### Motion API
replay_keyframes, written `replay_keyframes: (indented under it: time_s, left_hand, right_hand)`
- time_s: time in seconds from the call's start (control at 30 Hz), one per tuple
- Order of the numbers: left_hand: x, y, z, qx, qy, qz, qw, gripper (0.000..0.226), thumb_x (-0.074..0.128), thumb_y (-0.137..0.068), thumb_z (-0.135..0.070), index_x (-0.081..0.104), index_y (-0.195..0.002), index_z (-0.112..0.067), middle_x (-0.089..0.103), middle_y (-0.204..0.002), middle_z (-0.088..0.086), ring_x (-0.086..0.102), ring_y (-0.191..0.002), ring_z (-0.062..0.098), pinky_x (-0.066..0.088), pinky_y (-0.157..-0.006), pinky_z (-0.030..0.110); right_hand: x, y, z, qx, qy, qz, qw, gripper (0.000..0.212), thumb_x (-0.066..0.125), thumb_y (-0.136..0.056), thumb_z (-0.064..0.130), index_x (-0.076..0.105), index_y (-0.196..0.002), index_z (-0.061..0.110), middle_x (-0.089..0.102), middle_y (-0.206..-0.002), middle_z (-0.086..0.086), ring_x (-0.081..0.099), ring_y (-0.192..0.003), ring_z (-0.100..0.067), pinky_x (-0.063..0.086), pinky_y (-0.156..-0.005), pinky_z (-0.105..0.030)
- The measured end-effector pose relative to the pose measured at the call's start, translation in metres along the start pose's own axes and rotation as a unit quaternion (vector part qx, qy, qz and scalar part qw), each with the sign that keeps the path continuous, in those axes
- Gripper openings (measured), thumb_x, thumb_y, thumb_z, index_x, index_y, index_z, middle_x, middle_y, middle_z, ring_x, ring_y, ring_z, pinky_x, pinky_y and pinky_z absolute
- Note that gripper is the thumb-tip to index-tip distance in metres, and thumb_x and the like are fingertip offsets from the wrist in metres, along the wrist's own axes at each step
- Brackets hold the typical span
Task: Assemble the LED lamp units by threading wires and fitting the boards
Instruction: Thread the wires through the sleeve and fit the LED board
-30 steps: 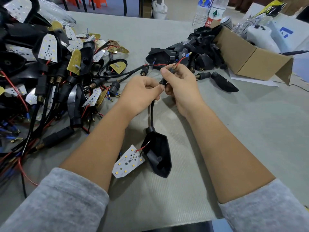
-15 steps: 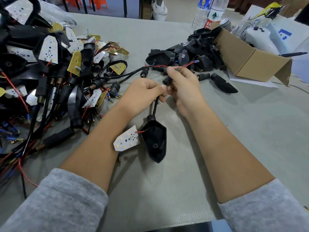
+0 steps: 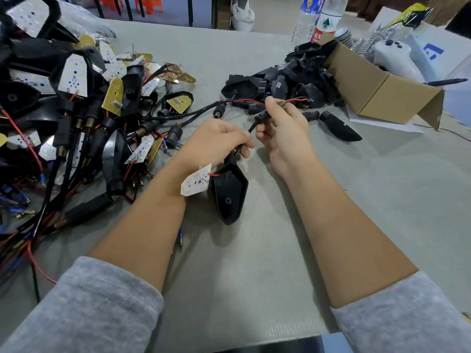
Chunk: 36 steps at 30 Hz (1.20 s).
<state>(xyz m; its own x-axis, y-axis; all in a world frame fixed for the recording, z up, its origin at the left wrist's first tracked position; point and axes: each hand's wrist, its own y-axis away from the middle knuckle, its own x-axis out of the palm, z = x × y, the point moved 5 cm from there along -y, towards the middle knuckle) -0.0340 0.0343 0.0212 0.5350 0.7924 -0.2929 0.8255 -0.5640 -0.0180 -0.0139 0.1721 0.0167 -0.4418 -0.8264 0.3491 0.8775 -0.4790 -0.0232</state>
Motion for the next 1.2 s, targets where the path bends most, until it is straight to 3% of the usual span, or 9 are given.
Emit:
replay_keyframes:
  time_s: [0.17, 0.3, 0.4, 0.47, 0.6, 0.8, 0.9, 1.03, 1.2]
  left_hand:
    - [-0.002, 0.0, -0.001, 0.027, -0.004, 0.003, 1.0, 0.027, 0.055, -0.098, -0.021, 0.072, -0.077, -0.018, 0.065, -0.062, -0.007, 0.05, -0.075, 0.026, 0.039, -0.075, 0.036]
    - [-0.002, -0.002, 0.0, 0.037, 0.009, -0.017, 0.999, 0.026, 0.055, -0.098, -0.022, 0.073, -0.08, -0.018, 0.064, -0.062, -0.005, 0.047, -0.07, 0.025, 0.038, -0.071, 0.037]
    - [-0.004, -0.003, 0.001, 0.051, -0.019, -0.034, 0.998, 0.027, 0.055, -0.098, -0.027, 0.074, -0.085, -0.013, 0.064, -0.071, 0.02, 0.041, -0.052, 0.015, 0.036, -0.059, 0.026]
    - [-0.005, -0.002, 0.001, 0.058, -0.026, -0.04, 0.997, 0.026, 0.054, -0.099, -0.028, 0.074, -0.085, -0.017, 0.066, -0.068, 0.011, 0.041, -0.046, 0.005, 0.036, -0.049, 0.017]
    - [-0.003, -0.001, 0.0, 0.045, 0.009, -0.037, 0.998, 0.028, 0.054, -0.099, -0.03, 0.074, -0.081, -0.022, 0.067, -0.064, -0.006, 0.047, -0.048, 0.005, 0.037, -0.047, 0.01]
    - [-0.001, -0.001, 0.004, -0.019, 0.088, -0.003, 0.996, 0.031, 0.054, -0.098, -0.024, 0.074, -0.084, -0.006, 0.069, -0.068, 0.005, 0.059, -0.071, 0.02, 0.047, -0.07, 0.029]
    - [-0.001, -0.002, 0.005, -0.015, 0.078, 0.0, 0.997, 0.028, 0.053, -0.097, -0.021, 0.074, -0.084, -0.007, 0.068, -0.067, 0.002, 0.061, -0.066, 0.012, 0.049, -0.066, 0.023]
    - [-0.003, -0.003, 0.004, 0.007, 0.066, -0.016, 0.998, 0.028, 0.053, -0.099, -0.02, 0.073, -0.081, -0.011, 0.065, -0.062, -0.004, 0.055, -0.055, 0.004, 0.044, -0.053, 0.012]
    - [-0.003, -0.004, 0.004, 0.002, 0.082, -0.027, 0.996, 0.031, 0.05, -0.1, -0.025, 0.074, -0.085, -0.012, 0.069, -0.068, -0.001, 0.061, -0.064, 0.006, 0.048, -0.061, 0.014]
  right_hand:
    - [0.005, 0.001, 0.0, -0.006, 0.047, 0.039, 0.998, 0.003, 0.06, -0.095, 0.014, 0.058, -0.095, 0.012, 0.052, -0.059, 0.003, 0.044, -0.047, -0.012, 0.039, -0.052, -0.026]
    - [0.004, -0.001, -0.002, 0.004, 0.034, 0.037, 0.999, 0.024, 0.064, -0.093, 0.016, 0.054, -0.113, 0.006, 0.051, -0.062, 0.001, 0.044, -0.048, -0.011, 0.045, -0.059, -0.028]
    - [0.01, 0.001, -0.003, -0.005, 0.05, 0.078, 0.996, 0.011, 0.065, -0.092, 0.017, 0.057, -0.09, 0.009, 0.051, -0.061, 0.001, 0.048, -0.048, -0.01, 0.048, -0.066, -0.032]
    - [0.011, 0.002, -0.003, -0.011, 0.053, 0.096, 0.994, 0.018, 0.066, -0.092, 0.016, 0.055, -0.078, 0.014, 0.054, -0.057, 0.004, 0.051, -0.049, -0.01, 0.049, -0.066, -0.033]
    - [0.01, 0.001, -0.003, -0.018, 0.039, 0.094, 0.995, 0.017, 0.064, -0.093, 0.017, 0.056, -0.079, 0.013, 0.055, -0.057, 0.004, 0.049, -0.048, -0.008, 0.051, -0.063, -0.03]
    - [-0.001, -0.004, -0.001, -0.006, -0.024, 0.01, 1.0, 0.017, 0.061, -0.096, 0.018, 0.055, -0.081, 0.013, 0.059, -0.07, -0.003, 0.046, -0.051, -0.011, 0.042, -0.05, -0.021]
    - [-0.003, -0.003, -0.001, 0.0, -0.024, 0.001, 1.0, 0.016, 0.062, -0.095, 0.019, 0.053, -0.084, 0.011, 0.058, -0.072, -0.006, 0.047, -0.05, -0.011, 0.042, -0.05, -0.022]
    - [0.012, 0.004, -0.002, -0.023, 0.077, 0.075, 0.994, 0.011, 0.061, -0.094, 0.013, 0.055, -0.086, 0.011, 0.056, -0.06, 0.001, 0.049, -0.047, -0.01, 0.041, -0.054, -0.028]
    - [0.012, 0.007, 0.0, -0.032, 0.088, 0.069, 0.993, 0.007, 0.061, -0.095, 0.014, 0.058, -0.089, 0.013, 0.054, -0.07, -0.004, 0.048, -0.053, -0.013, 0.034, -0.056, -0.029]
